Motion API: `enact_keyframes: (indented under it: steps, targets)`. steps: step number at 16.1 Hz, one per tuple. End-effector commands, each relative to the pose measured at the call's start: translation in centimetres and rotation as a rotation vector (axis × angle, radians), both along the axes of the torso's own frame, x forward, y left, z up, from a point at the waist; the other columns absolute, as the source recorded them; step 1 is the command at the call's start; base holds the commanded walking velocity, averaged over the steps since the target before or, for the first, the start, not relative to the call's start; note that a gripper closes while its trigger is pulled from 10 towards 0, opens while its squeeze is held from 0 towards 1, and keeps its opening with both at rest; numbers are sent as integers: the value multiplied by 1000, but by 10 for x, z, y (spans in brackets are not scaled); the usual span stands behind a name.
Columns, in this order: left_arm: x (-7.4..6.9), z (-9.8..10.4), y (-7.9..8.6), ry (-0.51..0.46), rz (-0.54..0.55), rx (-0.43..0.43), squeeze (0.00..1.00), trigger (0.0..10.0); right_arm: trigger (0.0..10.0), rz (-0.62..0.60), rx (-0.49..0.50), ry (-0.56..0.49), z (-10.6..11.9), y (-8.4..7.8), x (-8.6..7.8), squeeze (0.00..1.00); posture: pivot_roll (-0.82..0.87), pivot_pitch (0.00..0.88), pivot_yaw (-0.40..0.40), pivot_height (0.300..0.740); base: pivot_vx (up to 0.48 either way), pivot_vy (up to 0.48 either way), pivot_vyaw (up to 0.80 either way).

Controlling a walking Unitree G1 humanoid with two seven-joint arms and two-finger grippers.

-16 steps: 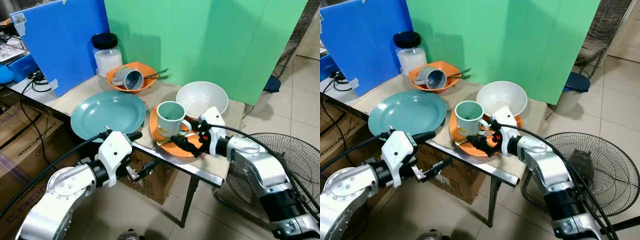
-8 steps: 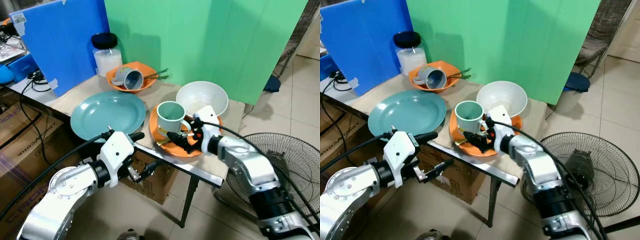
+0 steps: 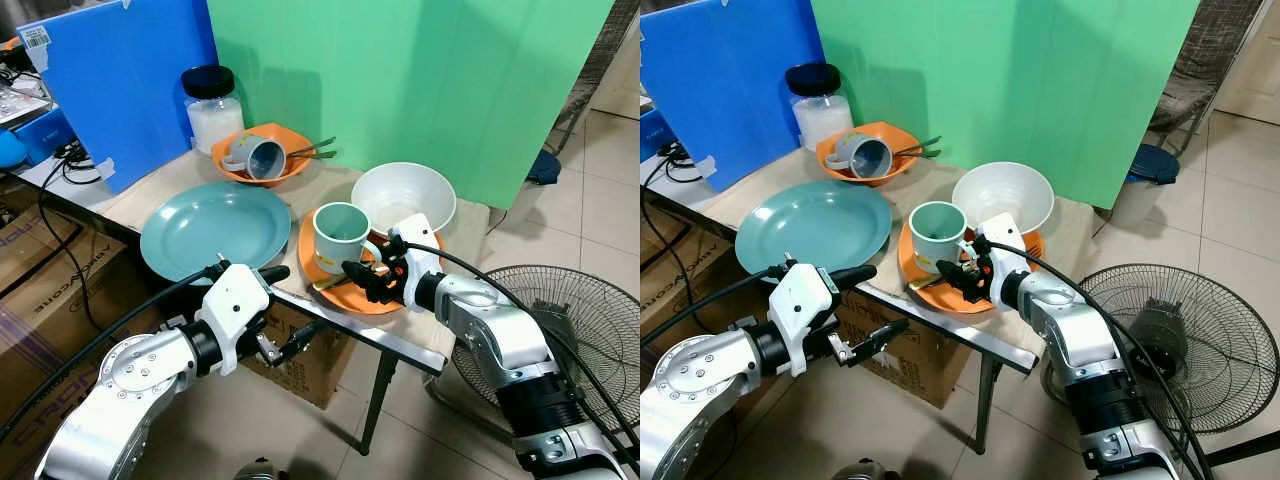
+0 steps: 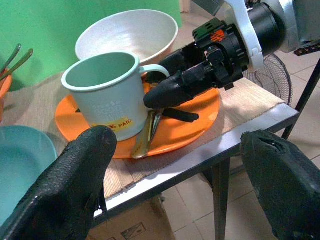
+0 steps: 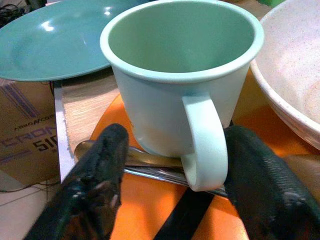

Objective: Setting the table

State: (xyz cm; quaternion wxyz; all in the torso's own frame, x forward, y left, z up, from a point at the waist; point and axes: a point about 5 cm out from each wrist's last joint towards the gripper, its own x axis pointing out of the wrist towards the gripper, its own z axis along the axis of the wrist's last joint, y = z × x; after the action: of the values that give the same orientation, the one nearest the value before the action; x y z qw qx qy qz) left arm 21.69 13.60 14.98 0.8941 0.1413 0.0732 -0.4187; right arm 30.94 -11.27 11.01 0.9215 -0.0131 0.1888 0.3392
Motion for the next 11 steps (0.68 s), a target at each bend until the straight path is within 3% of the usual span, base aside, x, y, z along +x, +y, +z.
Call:
enact_keyframes:
  steps: [1,11]
  targets:
    - [0,1,-2,-6,-12,14,0,10000,0,-6,5,-14,4,0,1,0,154,0,24,740,0,0,0]
    - [-3,-3,-2,6,-11,13,0,10000,0,-12,22,-24,4,1,2,0,155,0,18,740,0,0,0]
